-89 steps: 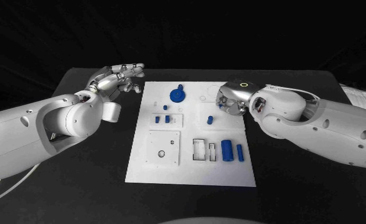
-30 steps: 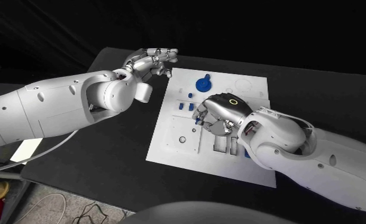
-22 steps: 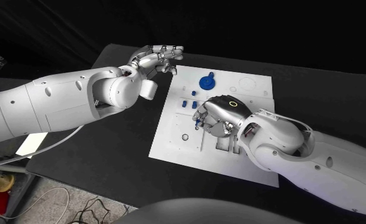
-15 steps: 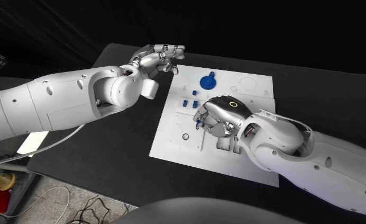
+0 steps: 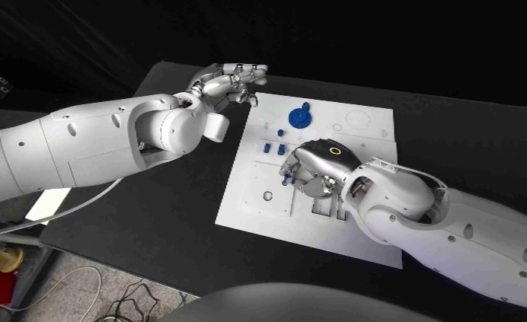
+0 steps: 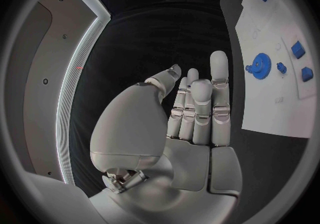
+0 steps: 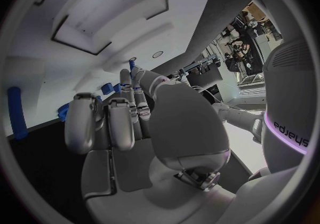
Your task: Assemble the parts on the task board
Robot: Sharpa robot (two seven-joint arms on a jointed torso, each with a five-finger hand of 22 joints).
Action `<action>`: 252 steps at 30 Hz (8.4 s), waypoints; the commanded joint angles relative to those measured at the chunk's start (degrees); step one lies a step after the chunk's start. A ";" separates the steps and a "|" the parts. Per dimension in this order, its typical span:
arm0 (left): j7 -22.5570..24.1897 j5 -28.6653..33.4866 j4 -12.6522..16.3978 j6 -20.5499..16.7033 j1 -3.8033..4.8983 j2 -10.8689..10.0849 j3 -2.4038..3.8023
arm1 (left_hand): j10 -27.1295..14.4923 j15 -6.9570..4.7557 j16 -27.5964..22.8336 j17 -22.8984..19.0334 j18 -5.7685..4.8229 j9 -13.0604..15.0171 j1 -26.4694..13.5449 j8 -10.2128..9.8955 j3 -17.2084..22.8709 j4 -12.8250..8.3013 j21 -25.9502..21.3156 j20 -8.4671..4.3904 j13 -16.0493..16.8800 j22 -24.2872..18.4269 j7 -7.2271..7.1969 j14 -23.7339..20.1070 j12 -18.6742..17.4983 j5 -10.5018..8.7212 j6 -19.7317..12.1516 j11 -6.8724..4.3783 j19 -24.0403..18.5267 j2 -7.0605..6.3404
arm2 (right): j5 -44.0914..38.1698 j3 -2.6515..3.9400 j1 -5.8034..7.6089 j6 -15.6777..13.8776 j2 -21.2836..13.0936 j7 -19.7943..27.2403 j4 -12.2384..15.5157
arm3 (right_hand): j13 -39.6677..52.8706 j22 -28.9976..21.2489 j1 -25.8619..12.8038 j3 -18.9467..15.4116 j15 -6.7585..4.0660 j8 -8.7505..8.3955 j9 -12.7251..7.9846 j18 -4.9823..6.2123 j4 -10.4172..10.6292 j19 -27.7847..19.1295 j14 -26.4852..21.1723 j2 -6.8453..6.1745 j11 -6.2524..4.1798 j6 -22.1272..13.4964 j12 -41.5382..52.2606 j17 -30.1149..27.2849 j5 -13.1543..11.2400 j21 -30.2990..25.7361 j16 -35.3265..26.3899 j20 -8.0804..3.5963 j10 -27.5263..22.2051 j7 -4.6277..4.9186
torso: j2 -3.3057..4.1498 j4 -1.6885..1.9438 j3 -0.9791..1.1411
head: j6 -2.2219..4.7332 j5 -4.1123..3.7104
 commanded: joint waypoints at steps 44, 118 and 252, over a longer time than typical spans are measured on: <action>0.10 0.16 0.06 0.91 0.02 -0.05 0.03 | -0.65 0.09 -0.15 -0.19 1.02 -0.07 0.05 -0.25 -0.10 -0.22 -0.39 -0.09 0.17 -0.10 0.03 -0.29 0.52 -0.16 -0.53 0.17 0.38 0.58 | 0.41 -0.92 -0.12 -6.92 -0.83 2.05 0.07 | -2.72 -5.96 -5.31 -5.41 1.39 -0.52 -1.85 2.08 1.53 -2.43 2.23 -3.48 1.82 -5.47 0.75 -3.54 0.79 -3.48 -2.29 1.39 -8.31 1.66 | -0.05 0.02 0.07 | -0.07 -0.23; -0.08 0.16 -0.09 1.21 0.01 -0.72 0.01 | -0.87 0.10 -0.12 -0.25 1.03 -0.06 0.18 -0.24 -0.09 -0.35 -0.46 -0.06 0.27 -0.13 0.04 -0.33 0.81 -0.16 -0.57 0.17 0.40 0.66 | -1.05 1.44 5.18 6.70 -12.73 -4.44 3.40 | -4.37 -9.10 -1.23 -11.02 0.99 -0.02 -3.20 2.48 1.81 -2.36 2.21 -1.26 1.40 -5.43 4.21 -4.80 -0.30 -5.96 -3.27 1.02 -9.20 1.03 | -0.25 -0.51 -0.02 | 2.35 -4.03; -0.04 0.16 -0.32 1.74 0.01 0.66 0.02 | -1.15 0.13 -0.34 -0.81 1.04 -0.04 0.26 -0.20 -0.07 -0.43 -0.60 -0.02 0.42 -0.18 0.11 -0.59 1.23 -0.16 -0.63 0.21 0.38 0.88 | -1.38 0.58 -3.64 -0.22 2.15 -0.78 3.23 | -3.27 -5.74 2.21 -2.21 -0.27 0.24 -2.52 1.82 -1.45 -0.75 2.92 1.46 -0.04 -1.11 3.59 -1.78 -1.62 -3.74 -0.97 -0.28 -1.06 0.60 | -0.24 -0.46 -0.05 | -1.53 4.05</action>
